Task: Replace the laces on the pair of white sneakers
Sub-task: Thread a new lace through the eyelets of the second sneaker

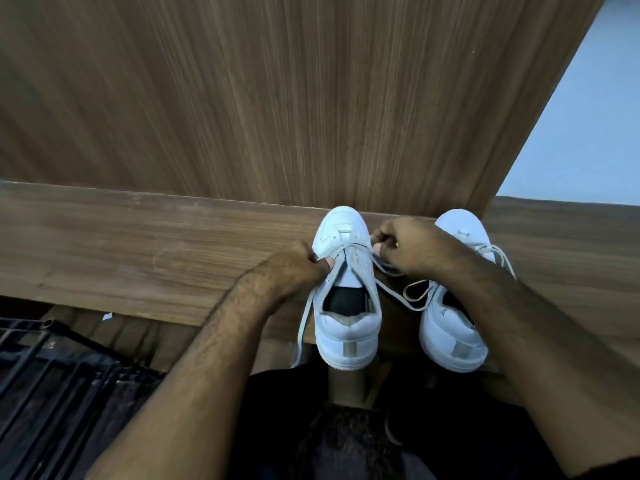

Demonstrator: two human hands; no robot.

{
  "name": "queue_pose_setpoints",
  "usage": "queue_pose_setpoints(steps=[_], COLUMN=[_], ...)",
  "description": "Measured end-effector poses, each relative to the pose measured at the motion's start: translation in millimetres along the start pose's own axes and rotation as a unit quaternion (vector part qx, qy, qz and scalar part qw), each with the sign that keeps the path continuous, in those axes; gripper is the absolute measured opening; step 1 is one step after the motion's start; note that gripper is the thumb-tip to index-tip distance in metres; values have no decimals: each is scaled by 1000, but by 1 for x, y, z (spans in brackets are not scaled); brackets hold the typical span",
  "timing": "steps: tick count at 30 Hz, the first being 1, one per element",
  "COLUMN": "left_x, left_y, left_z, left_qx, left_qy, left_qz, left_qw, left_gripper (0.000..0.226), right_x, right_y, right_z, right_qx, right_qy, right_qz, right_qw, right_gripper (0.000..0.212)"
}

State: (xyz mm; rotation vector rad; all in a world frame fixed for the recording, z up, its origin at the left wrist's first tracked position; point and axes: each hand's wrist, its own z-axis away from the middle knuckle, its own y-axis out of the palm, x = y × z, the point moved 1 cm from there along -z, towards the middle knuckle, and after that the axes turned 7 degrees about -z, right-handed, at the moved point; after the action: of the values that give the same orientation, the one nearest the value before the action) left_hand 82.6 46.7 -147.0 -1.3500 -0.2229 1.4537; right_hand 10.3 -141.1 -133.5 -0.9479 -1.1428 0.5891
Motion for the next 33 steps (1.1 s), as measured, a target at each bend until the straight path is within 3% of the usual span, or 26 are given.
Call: queue_pose_setpoints(steps=[4,9,12,15,17,19,22,24,26,28,29,31,33], left_x=[-4,-16,-21,-22,-19,-15,-14,-18,-26,-36,-41,-46,-45], left_y=[0,-5,-8,-11,-14,-15,-14,-13,-13,-13,-15,-18,-22], left_z=[4,10,13,14,14,13,13,13,15,19,22,24,24], left_qx=[16,-55,-41,-20,-9,8,13,-5,-23,-28,-24,-11,-12], left_qy=[24,120,116,116,116,120,137,158,182,199,205,218,220], left_qz=[-1,189,288,316,310,296,302,343,410,485,521,573,591], left_qw=[1000,973,950,942,944,947,943,926,894,851,828,790,776], left_gripper=[21,24,26,39,38,32,30,28,26,26,27,29,32], right_x=[21,43,41,34,28,22,16,17,22,32,36,46,52], right_y=[9,23,9,1,-2,-10,-15,-13,-13,-11,-8,2,11], right_z=[1,1,1,2,-1,-4,-8,-7,-4,1,2,8,14], right_qx=[-47,-6,-15,-49,-151,-260,-291,-308,-329,-289,-236,-60,101], right_qy=[-57,-138,-121,-72,-10,30,45,34,-3,-27,-22,9,3], right_qz=[-18,-165,-200,-262,-346,-434,-540,-506,-359,-267,-289,-420,-481], right_qw=[997,977,972,961,926,862,789,805,873,919,928,906,871], right_gripper=[10,20,32,33,30,26,17,18,36,51,51,39,28])
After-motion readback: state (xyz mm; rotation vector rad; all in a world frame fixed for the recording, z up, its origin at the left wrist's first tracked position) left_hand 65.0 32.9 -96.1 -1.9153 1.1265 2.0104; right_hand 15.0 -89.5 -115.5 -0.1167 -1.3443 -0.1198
